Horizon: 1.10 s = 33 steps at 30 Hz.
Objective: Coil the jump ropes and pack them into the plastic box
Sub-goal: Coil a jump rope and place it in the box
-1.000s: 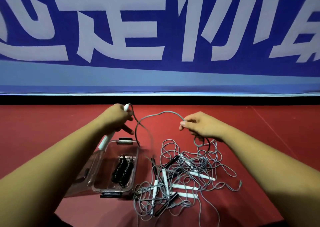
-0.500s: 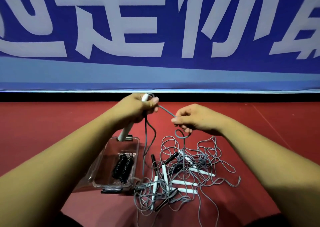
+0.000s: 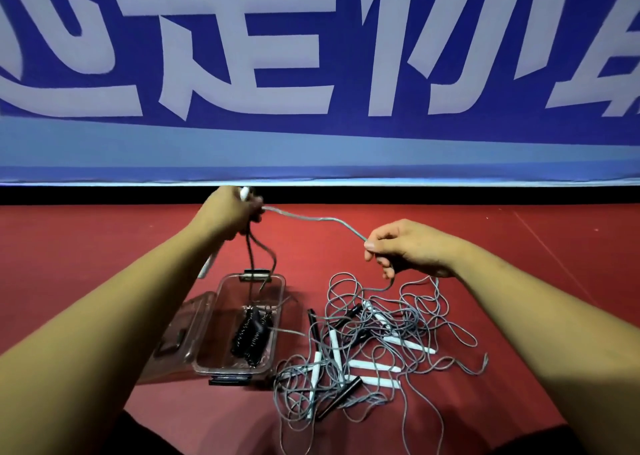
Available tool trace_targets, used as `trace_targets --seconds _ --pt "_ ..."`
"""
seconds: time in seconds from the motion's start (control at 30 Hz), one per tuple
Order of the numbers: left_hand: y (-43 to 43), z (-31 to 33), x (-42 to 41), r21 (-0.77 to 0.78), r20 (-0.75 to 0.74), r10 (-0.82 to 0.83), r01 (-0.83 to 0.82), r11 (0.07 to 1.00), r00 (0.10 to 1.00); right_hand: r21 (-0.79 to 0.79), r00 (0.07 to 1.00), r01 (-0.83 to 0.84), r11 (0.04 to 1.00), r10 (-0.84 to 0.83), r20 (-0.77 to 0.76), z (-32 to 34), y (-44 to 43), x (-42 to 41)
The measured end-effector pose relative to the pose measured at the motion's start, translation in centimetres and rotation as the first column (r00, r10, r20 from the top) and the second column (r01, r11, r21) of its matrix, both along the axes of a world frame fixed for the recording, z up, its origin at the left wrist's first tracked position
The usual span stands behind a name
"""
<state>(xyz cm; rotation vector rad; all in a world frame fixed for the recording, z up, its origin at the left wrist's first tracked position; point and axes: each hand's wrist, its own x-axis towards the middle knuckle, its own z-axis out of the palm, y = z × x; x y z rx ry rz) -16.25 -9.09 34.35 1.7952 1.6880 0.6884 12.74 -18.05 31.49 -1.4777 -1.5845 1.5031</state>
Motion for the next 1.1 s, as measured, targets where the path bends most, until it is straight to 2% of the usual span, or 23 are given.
trace_targets --seconds 0.03,0.07,0.1,0.17,0.2,0.27,0.33,0.37,0.43,0.5,0.57,0.6,0.63,0.67,0.73,0.8,0.83,0.87,0.93,0.97,1.03,1.1 --pt "0.0 -0.2 -0.3 0.031 -0.207 -0.014 0.021 0.999 0.978 0.029 1.0 -0.002 1.0 0.002 0.011 0.3 -0.1 -0.3" --pt "-0.1 -0.1 -0.3 0.062 -0.315 -0.021 0.043 0.997 0.949 0.063 1.0 -0.008 0.998 0.006 0.031 0.8 -0.3 -0.8" --pt "-0.5 0.0 0.0 0.074 -0.308 -0.043 0.069 0.995 0.95 0.1 0.998 -0.025 0.995 0.019 0.061 1.2 -0.4 -1.4" --pt "-1.9 0.6 1.1 0.032 -0.069 -0.155 0.158 0.987 0.985 0.186 0.99 -0.084 0.979 0.061 0.125 2.4 -0.6 -3.0" --pt "-2.7 1.0 1.9 -0.031 0.073 -0.241 0.244 0.969 0.968 0.234 0.988 -0.105 0.967 0.074 0.138 2.9 -0.6 -3.9" --pt "-4.3 1.3 3.1 -0.201 0.273 -0.404 0.462 0.864 0.873 0.328 0.994 -0.064 0.942 0.032 0.103 3.5 -0.3 -5.2" --pt "-5.0 0.9 3.8 -0.28 0.409 -0.469 0.597 0.752 0.783 0.368 0.999 0.027 0.93 -0.039 0.025 4.0 0.2 -5.6" --pt "-4.9 0.7 3.9 -0.26 0.435 -0.462 0.599 0.758 0.773 0.367 0.999 0.039 0.93 -0.044 0.007 4.0 0.4 -5.4" --pt "-4.2 1.0 3.7 -0.161 0.492 -0.375 0.506 0.847 0.786 0.309 1.0 -0.011 0.951 0.004 0.026 3.3 0.6 -4.5" --pt "-3.1 1.7 3.0 -0.069 0.634 -0.211 0.327 0.943 0.744 0.142 0.992 -0.088 0.986 0.074 0.104 1.4 0.6 -3.0" --pt "-1.7 2.3 1.5 -0.06 0.752 -0.059 0.157 0.986 0.657 -0.077 0.971 -0.136 0.988 0.148 0.189 -1.1 0.5 -1.1" --pt "-1.3 2.3 0.6 -0.067 0.751 -0.011 0.092 0.993 0.66 -0.151 0.969 -0.125 0.981 0.154 0.194 -2.2 0.2 -0.2" --pt "-0.9 2.0 -0.3 -0.064 0.698 0.013 0.044 0.997 0.716 -0.184 0.98 -0.088 0.979 0.118 0.16 -3.0 0.2 0.6" --pt "-0.7 1.6 -1.1 -0.071 0.591 0.027 0.019 0.997 0.806 -0.177 0.992 -0.029 0.984 0.05 0.115 -3.4 0.2 1.2" --pt "-0.4 0.5 -2.1 -0.116 0.274 0.022 0.011 0.993 0.962 -0.086 0.995 0.079 0.993 -0.072 0.076 -2.9 0.3 1.4" --pt "-0.1 -0.4 -2.5 -0.1 -0.011 0.012 -0.013 0.995 1.0 -0.015 0.993 0.06 0.998 -0.058 0.102 -1.6 0.3 0.4" --pt "0.0 -0.4 -2.3 -0.055 -0.079 0.018 -0.022 0.998 0.997 0.014 0.992 0.016 1.0 -0.018 0.127 -0.8 0.1 -0.4" --pt "-0.2 -0.3 -2.0 -0.013 -0.074 0.019 -0.02 1.0 0.997 0.048 0.988 -0.035 0.998 0.027 0.15 0.2 0.0 -1.4" --pt "-1.4 0.7 -0.6 -0.027 0.169 -0.054 0.059 0.998 0.984 0.149 0.984 -0.1 0.984 0.075 0.164 2.1 -0.4 -3.5" --pt "-2.2 1.2 0.3 -0.075 0.303 -0.136 0.165 0.983 0.943 0.217 0.986 -0.105 0.97 0.074 0.147 2.9 -0.5 -4.3" --pt "-4.1 2.1 1.9 -0.167 0.397 -0.352 0.444 0.881 0.848 0.337 0.995 -0.074 0.939 0.047 0.089 4.1 -0.5 -5.7" --pt "-5.3 2.0 2.9 -0.224 0.39 -0.503 0.609 0.761 0.772 0.364 1.0 -0.012 0.932 0.01 0.005 4.8 -0.3 -6.0"
